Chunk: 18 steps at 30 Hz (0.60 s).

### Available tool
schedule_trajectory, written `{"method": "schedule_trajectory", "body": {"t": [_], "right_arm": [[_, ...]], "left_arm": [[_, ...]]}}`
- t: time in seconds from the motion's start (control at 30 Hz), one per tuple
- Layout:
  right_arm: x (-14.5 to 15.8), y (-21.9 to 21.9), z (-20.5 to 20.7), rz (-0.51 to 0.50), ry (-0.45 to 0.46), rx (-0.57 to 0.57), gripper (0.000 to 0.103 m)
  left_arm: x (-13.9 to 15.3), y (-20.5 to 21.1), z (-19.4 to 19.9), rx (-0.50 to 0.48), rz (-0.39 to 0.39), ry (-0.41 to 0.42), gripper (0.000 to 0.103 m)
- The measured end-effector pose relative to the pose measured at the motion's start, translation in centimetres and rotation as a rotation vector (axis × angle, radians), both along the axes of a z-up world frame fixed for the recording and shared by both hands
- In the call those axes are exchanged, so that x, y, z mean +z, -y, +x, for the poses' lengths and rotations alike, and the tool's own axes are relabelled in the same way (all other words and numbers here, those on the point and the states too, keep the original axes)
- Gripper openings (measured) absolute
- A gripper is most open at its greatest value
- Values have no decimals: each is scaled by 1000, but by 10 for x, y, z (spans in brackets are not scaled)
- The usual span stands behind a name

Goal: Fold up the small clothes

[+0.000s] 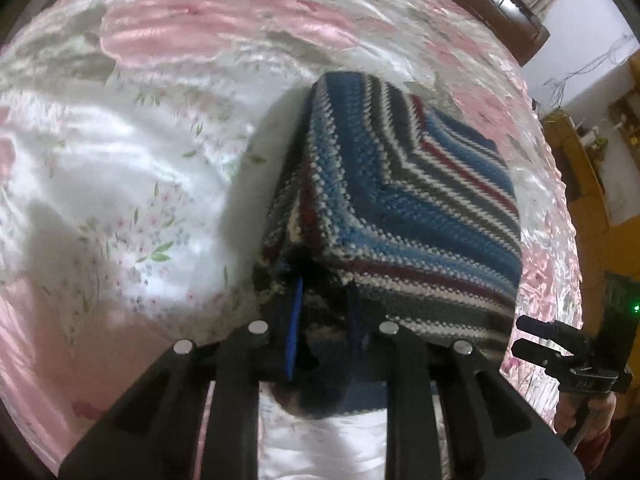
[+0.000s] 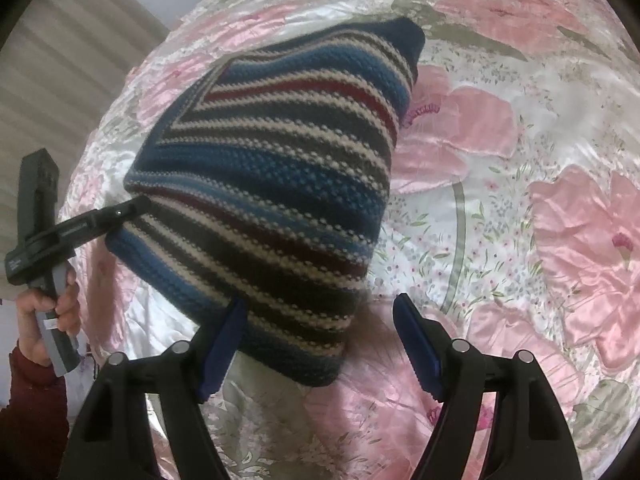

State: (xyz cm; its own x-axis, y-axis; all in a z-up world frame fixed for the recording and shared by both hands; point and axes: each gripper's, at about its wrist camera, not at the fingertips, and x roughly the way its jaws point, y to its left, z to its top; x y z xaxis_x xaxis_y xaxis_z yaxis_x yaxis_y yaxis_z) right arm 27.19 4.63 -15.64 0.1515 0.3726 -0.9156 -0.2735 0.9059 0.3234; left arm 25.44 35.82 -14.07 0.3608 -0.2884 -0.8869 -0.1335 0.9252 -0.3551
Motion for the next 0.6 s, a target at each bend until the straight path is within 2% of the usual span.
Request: {"method": "schedule_trajectory", "body": {"t": [0.1, 0.17, 0.2, 0.23, 0.3, 0.37, 0.47, 0.6], "right_arm": [[-2, -1, 2, 4, -7, 6, 76], [6, 4, 4, 24, 9, 3, 76], [9, 7, 6, 31, 16, -3, 78], [14, 11, 9, 38, 24, -14, 80], [23, 18, 18, 42, 39, -39, 83], [29, 21, 28, 30, 55, -60, 84], [27, 21, 44, 49, 37, -65, 86], [15, 17, 60, 60, 11, -73, 87]], "left_arm": [[9, 3, -1, -20, -9, 2, 24], [18, 2, -1, -23, -39, -6, 40], [26, 0, -2, -21, -59, 3, 64], [34, -2, -1, -20, -69, 23, 83], [50, -4, 6, -27, -66, 63, 86], [53, -7, 19, -40, -67, 68, 92], [35, -11, 46, -69, -122, 5, 92], [4, -18, 71, -35, -228, -77, 91]]}}
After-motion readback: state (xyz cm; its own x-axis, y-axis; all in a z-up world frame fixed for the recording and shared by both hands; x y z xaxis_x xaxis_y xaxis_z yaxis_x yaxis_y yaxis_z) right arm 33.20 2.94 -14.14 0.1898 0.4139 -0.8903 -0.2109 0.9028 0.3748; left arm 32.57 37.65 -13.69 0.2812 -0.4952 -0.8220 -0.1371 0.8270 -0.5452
